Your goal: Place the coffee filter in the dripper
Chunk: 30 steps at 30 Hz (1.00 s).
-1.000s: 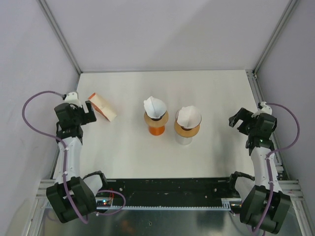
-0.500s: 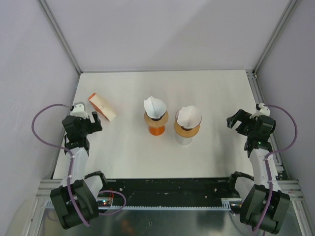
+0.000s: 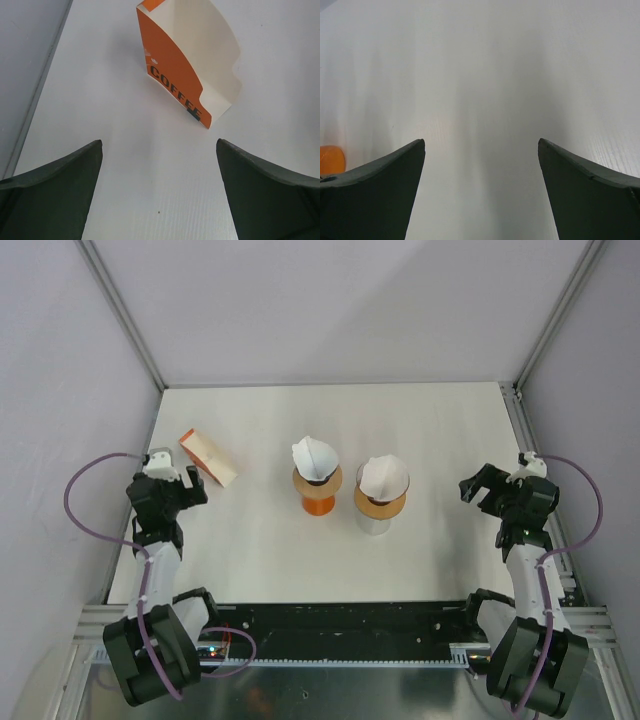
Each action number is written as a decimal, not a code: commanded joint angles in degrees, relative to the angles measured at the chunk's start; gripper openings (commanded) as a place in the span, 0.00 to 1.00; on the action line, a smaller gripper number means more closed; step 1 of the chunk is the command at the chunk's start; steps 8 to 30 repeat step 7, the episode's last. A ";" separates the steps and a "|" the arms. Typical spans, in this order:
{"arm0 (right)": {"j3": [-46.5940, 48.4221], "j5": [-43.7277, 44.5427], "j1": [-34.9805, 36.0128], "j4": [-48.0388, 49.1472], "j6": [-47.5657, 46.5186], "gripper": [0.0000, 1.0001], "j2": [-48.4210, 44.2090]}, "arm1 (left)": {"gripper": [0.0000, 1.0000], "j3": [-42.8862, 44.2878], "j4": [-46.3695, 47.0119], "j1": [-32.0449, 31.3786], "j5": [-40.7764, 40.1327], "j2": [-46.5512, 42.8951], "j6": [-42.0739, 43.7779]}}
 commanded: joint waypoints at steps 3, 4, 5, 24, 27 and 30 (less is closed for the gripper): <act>0.02 -0.39 -0.29 2.36 -1.12 0.99 -0.93 | 1.00 -0.32 3.52 0.52 2.09 1.27 -0.09; 0.02 -0.43 -0.29 2.32 -1.10 0.99 -0.92 | 1.00 -0.61 4.02 0.47 2.47 1.41 -0.16; 0.02 -0.45 -0.33 2.29 -1.18 0.99 -0.95 | 1.00 -0.88 4.44 0.49 2.75 1.43 -0.29; 0.02 -0.66 -0.36 2.32 -1.24 0.99 -1.05 | 1.00 -1.00 5.03 0.49 2.65 1.52 -1.54; 0.02 -0.66 -0.36 2.32 -1.24 0.99 -1.05 | 1.00 -1.00 5.03 0.49 2.65 1.52 -1.54; 0.02 -0.66 -0.36 2.32 -1.24 0.99 -1.05 | 1.00 -1.00 5.03 0.49 2.65 1.52 -1.54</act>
